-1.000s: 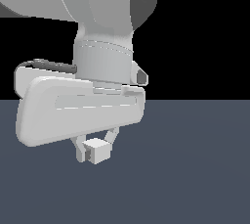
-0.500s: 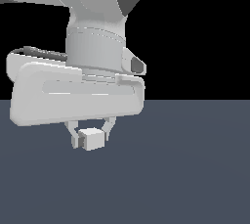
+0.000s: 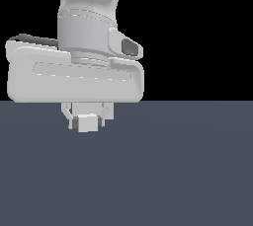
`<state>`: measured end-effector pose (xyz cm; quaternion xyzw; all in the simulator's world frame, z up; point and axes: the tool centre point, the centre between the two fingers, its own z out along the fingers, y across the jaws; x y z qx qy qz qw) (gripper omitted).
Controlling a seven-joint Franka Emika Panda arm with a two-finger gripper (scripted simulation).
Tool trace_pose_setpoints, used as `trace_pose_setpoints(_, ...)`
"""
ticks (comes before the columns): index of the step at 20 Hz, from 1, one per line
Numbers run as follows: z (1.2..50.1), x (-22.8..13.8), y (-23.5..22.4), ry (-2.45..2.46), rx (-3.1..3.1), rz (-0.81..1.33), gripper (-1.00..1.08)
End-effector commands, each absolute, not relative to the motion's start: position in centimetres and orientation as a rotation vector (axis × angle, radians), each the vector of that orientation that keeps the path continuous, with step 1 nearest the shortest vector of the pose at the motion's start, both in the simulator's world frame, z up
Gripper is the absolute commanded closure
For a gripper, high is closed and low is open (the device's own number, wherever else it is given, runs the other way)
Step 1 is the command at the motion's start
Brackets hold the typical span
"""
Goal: Plug the charger into the wall socket.
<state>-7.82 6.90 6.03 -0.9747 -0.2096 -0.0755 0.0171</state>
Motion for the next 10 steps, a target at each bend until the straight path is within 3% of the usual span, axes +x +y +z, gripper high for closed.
trace_pose_setpoints(1, 6.7, -7.6, 7.1, -0.561, -3.051, -0.237, 1.08)
trace_pose_setpoints(10, 8.7, -6.6, 7.7, -0.279, -3.105, -0.239, 1.08)
